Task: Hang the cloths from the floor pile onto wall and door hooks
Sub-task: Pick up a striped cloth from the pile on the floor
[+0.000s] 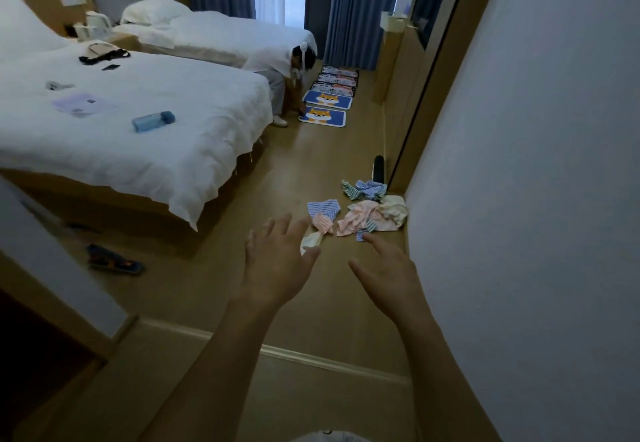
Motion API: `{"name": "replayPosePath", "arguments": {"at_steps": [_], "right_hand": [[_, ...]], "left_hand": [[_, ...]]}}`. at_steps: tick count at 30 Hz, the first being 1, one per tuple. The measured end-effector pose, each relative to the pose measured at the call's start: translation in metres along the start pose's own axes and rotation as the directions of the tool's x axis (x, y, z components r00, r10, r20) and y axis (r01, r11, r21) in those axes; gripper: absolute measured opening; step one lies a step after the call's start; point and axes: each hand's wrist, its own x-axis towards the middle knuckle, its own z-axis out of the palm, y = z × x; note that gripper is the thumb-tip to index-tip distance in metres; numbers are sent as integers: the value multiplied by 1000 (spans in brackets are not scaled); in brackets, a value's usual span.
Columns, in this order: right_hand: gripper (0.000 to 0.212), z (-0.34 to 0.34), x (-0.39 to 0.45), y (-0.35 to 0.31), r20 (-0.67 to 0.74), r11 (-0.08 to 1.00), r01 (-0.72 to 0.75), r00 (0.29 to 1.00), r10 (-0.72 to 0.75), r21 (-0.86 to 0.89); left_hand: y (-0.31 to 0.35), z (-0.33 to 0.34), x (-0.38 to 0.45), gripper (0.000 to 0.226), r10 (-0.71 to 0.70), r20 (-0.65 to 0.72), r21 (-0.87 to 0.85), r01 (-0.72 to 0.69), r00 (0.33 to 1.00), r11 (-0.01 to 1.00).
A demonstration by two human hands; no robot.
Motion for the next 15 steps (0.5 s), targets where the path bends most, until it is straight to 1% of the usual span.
{"name": "replayPosePath", "arguments": {"at_steps": [7,11,15], "right_hand": [[56,-23,32,61,26,994,-103,994,103,-31],[57,-24,60,82,27,991,-132,991,133,-29],[58,-22,107,98,41,985,-151,987,155,-77]], "left_hand": [[46,36,46,55,28,94,0,-29,995,1000],[57,57,81,56,42,158,-18,-40,986,999],[58,80,133,60,62,202,-10,-62,977,998]]}}
